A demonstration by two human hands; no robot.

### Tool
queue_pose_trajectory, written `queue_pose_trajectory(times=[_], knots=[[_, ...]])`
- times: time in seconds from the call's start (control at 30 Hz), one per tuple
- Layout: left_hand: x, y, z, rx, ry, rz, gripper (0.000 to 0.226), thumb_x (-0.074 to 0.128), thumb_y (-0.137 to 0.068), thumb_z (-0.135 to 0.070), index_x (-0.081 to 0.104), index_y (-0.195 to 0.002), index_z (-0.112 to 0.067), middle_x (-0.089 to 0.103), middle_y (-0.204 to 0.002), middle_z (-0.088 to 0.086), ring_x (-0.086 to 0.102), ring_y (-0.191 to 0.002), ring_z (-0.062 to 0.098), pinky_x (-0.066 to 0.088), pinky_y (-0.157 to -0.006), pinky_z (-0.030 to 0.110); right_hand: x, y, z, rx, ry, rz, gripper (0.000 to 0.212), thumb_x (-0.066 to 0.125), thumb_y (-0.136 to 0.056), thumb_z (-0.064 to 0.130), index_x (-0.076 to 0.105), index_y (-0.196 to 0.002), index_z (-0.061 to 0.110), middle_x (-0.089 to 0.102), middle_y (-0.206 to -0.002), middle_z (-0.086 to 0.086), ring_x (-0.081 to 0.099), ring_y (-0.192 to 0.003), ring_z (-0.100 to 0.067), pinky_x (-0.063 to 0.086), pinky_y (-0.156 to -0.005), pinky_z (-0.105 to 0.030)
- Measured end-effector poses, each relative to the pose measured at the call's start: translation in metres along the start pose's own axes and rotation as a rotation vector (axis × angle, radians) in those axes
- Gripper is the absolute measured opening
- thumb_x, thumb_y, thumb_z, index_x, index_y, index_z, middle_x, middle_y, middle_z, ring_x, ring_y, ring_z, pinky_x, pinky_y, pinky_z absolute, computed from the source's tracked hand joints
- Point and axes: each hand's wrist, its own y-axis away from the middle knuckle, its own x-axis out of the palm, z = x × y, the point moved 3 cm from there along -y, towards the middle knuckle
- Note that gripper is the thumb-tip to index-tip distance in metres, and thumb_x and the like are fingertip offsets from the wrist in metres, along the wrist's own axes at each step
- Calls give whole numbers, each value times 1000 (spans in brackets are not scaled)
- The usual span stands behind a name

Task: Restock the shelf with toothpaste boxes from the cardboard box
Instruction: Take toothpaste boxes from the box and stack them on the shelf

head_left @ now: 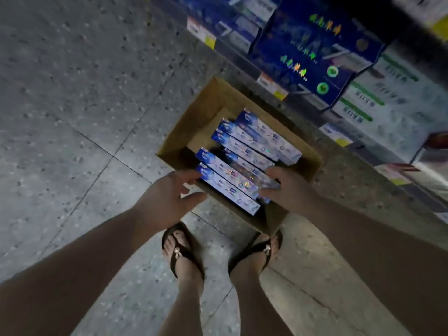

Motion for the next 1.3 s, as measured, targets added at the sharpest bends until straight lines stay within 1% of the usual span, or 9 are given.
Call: queue_pose_trajectory(times=[0.13,0.23,0.37,0.5,0.7,0.83,0.97,1.13,1.3], knots=[[29,-42,25,17,23,0,44,68,-80,-29,55,-121,-24,57,-103,-9,59,-95,12,44,-74,13,38,-42,-26,-7,-5,8,63,68,-78,36,44,-132,14,48,-136,-6,46,-124,-20,35,-93,-24],[45,-63,41,44,18,5,42,68,-80,-25,56,-120,-22,58,-103,-6,58,-89,8,38,-62,-3,63,-66,-40,-15,-38,36,73,70,-75,40,39,-136,14,43,-141,-6,42,-128,-21,36,-104,-31],[54,-81,56,58,26,6,40,68,-80,-25,57,-119,-24,58,-102,-10,57,-86,0,38,-69,1,84,-90,-44,-54,-49,29,78,71,-76,35,32,-140,14,36,-145,-6,36,-132,-20,30,-102,-26],[56,-96,61,104,69,7,26,67,-80,-20,56,-91,-41,55,-84,-26,57,-70,-18,43,-65,3,100,-103,-52,-63,-46,81,86,69,-77,39,20,-144,16,29,-150,-5,30,-136,-24,33,-108,-40],[54,-113,65,100,113,16,30,67,-80,-15,56,-103,-31,61,-89,-15,59,-74,-9,43,-69,1,104,-96,-55,-43,-57,-28,66,67,-81,34,37,-136,15,46,-137,-9,46,-123,-27,42,-98,-43],[53,-122,65,90,86,38,31,66,-80,-15,53,-102,-32,60,-89,-17,62,-88,10,47,-85,24,87,-80,-56,-33,-85,-60,32,60,-83,24,53,-112,14,63,-100,-12,62,-92,-29,53,-78,-46],[56,-133,62,130,-189,65,37,65,-80,-22,59,-117,-25,61,-116,3,59,-105,20,47,-90,31,57,-59,-59,95,-159,-210,30,61,-78,17,55,-107,15,60,-86,-6,59,-85,-24,46,-71,-29],[74,-159,51,318,-676,192,53,65,-78,-36,49,-129,-31,50,-132,-2,40,-122,22,38,-100,38,24,-45,-66,121,-199,-319,35,63,-78,13,55,-113,16,57,-87,-5,52,-80,-19,30,-57,-14],[96,-186,60,306,-785,437,57,59,-82,-48,42,-134,-33,47,-136,-1,40,-124,21,39,-101,40,18,-50,-79,137,-155,-359,41,65,-77,16,54,-117,18,61,-94,-8,57,-88,-20,45,-74,-28]])
